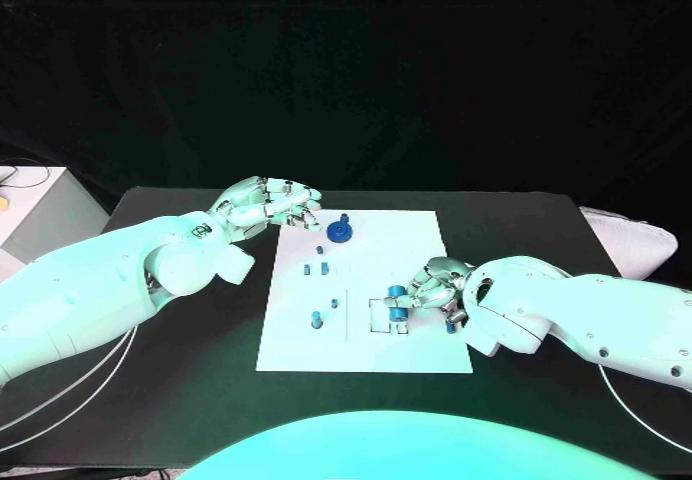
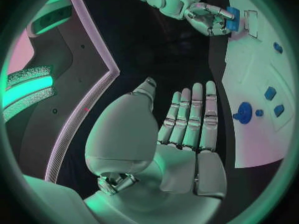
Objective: Assemble the parts on the task board
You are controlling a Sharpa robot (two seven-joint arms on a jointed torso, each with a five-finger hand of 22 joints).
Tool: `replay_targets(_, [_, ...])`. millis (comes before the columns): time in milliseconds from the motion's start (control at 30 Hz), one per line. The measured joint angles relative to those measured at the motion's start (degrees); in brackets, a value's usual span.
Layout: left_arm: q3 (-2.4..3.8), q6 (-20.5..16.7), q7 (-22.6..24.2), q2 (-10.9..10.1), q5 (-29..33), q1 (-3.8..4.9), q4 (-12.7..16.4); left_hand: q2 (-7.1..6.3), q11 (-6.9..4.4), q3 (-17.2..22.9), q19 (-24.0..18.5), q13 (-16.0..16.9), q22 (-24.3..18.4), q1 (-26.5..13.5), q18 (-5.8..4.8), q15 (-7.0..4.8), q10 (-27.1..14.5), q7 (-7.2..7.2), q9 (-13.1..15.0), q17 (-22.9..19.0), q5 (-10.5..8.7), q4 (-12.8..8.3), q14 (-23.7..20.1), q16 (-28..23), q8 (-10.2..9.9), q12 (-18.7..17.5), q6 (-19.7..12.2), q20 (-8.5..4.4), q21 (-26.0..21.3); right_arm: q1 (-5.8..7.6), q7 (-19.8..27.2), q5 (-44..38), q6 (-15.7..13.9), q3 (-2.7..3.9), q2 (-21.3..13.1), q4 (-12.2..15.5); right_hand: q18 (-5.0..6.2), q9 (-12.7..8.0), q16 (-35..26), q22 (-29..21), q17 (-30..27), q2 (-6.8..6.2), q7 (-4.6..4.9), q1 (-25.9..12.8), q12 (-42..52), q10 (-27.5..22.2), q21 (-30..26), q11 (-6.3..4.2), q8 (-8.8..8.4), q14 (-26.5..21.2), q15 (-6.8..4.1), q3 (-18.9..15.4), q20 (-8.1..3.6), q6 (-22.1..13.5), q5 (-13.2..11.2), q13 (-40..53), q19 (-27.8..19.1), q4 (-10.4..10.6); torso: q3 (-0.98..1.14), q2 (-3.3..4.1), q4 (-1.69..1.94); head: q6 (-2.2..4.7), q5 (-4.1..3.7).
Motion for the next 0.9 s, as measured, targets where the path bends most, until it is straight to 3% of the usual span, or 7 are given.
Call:
replay_targets(100, [0.0, 0.06, 0.0, 0.01, 0.0, 0.0, 0.02, 0.0, 0.0, 0.0, 0.0, 0.0, 0.0, 0.0, 0.0, 0.0, 0.0, 0.0, 0.0, 0.0, 0.0, 0.0, 0.0, 0.0, 0.0, 0.0, 0.0, 0.0, 0.0, -0.57, -0.03, -0.17, 0.32, -0.13, 1.3, -0.98, 0.0, 0.01, 0.0, 0.0, 0.0, -0.49, -0.15, -0.98, -0.4, 0.0, -0.24, 0.0, 0.41, 0.0, 0.0, -0.04, 0.0, 0.15, -0.55, 0.0, 0.0, 0.05, 0.01, 0.03, 0.01, 0.0, 0.08])
replay_targets(167, [0.0, 0.13, 0.0, 0.01, 0.0, 0.0, 0.03, 0.0, 0.0, 0.0, 0.0, 0.0, -0.02, 0.0, 0.0, 0.0, 0.0, 0.0, 0.0, 0.0, 0.0, 0.0, 0.0, 0.0, 0.0, 0.0, 0.0, 0.0, -0.09, -0.82, -0.08, -0.57, 0.56, -0.21, 2.11, -1.68, 0.0, 0.02, 0.0, 0.0, 0.0, -0.5, -0.17, -1.26, -0.41, 0.0, -0.24, 0.0, 0.43, 0.0, 0.0, -0.54, 0.0, 0.17, 0.73, 0.0, 0.0, -0.04, 0.02, 0.04, 0.02, 0.0, 0.15])
replay_targets(367, [0.0, 0.38, 0.0, 0.01, -0.03, 0.0, 0.11, 0.0, 0.0, 0.0, 0.0, -0.01, -0.1, 0.0, -0.01, 0.01, 0.0, 0.0, 0.0, 0.0, 0.0, 0.0, -0.01, 0.0, 0.0, 0.0, 0.0, 0.0, -0.23, -1.02, -0.27, -2.48, 1.28, -0.41, 4.12, -3.39, 0.0, 0.02, 0.0, -0.01, 0.0, -0.57, -0.22, -1.33, -0.41, 0.0, -0.24, 0.0, 0.43, 0.0, 0.0, -0.54, 0.0, 0.22, 0.85, -0.01, 0.0, -0.04, 0.02, 0.04, -0.04, 0.0, 0.35])
replay_targets(900, [0.0, 0.97, 0.0, -0.04, -0.04, 0.01, 0.24, 0.23, 0.0, 0.0, -0.01, -0.01, -0.18, 0.23, 0.0, 0.01, 0.0, 0.0, 0.0, 0.01, 0.0, 0.0, -0.01, -0.32, 0.0, 0.0, 0.0, 0.0, -0.46, -1.29, -0.5, -6.89, 2.97, -0.62, 4.99, -4.39, 0.0, -0.03, 0.0, -0.02, -0.01, -0.28, -0.24, -1.62, -0.77, -0.21, -0.46, -0.21, 0.64, 0.0, 0.0, -0.54, 0.0, 0.24, 0.85, -0.02, 0.0, -0.04, 0.05, -0.02, -0.13, 0.0, 0.7])
